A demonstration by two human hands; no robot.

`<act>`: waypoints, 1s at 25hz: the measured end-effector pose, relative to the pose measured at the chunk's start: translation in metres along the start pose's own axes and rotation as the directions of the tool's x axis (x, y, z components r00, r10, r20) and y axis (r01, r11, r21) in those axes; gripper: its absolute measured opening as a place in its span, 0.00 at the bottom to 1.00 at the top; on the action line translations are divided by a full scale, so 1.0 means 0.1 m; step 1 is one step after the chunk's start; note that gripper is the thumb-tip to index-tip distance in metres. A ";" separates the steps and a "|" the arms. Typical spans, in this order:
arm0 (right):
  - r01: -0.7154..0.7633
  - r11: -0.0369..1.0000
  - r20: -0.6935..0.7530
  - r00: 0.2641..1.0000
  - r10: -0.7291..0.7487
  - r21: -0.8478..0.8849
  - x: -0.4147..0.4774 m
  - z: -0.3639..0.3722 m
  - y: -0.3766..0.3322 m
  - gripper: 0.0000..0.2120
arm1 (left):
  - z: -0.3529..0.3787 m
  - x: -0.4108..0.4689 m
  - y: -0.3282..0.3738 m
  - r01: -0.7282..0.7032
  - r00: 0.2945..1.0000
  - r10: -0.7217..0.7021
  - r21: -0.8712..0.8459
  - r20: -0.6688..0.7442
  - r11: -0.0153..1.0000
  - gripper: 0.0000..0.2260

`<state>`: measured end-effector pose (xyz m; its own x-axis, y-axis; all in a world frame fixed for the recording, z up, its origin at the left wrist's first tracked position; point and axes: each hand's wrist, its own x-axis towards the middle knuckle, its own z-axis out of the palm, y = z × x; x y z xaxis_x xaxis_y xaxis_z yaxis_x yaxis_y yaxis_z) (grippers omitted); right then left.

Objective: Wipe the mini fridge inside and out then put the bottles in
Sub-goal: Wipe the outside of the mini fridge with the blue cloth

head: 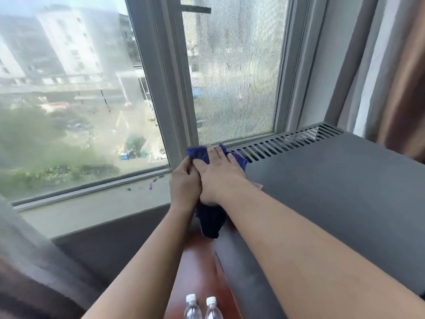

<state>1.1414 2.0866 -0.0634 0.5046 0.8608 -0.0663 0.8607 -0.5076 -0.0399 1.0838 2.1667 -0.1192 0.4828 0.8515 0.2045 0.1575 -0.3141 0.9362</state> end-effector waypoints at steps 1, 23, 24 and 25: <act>0.001 1.000 0.006 1.000 -0.001 0.004 -0.02 -0.02 0.00 0.46 | 0.00 -0.01 0.01 0.010 1.000 -0.010 -0.010 0.003 1.000 0.11; 0.085 0.982 -0.183 0.982 -0.053 0.170 -3.69 0.36 0.28 0.31 | -0.20 -3.56 0.55 0.188 0.974 -0.143 -0.274 0.178 0.943 0.17; 0.112 0.974 -0.234 0.970 -0.064 0.197 -3.77 0.44 0.32 0.31 | -0.22 -3.64 0.52 0.227 0.963 -0.157 -0.344 0.220 0.911 0.18; 0.134 0.966 -0.286 0.956 -0.067 0.220 -3.84 0.54 0.35 0.30 | -0.24 -3.73 0.49 0.259 0.952 -0.156 -0.418 0.264 0.871 0.18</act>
<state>0.9741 1.7366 -0.0927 0.4441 0.8673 0.2247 0.8841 -0.3836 -0.2668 0.8905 1.8443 -0.1428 0.6627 0.7484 -0.0271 -0.0982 0.1227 0.9876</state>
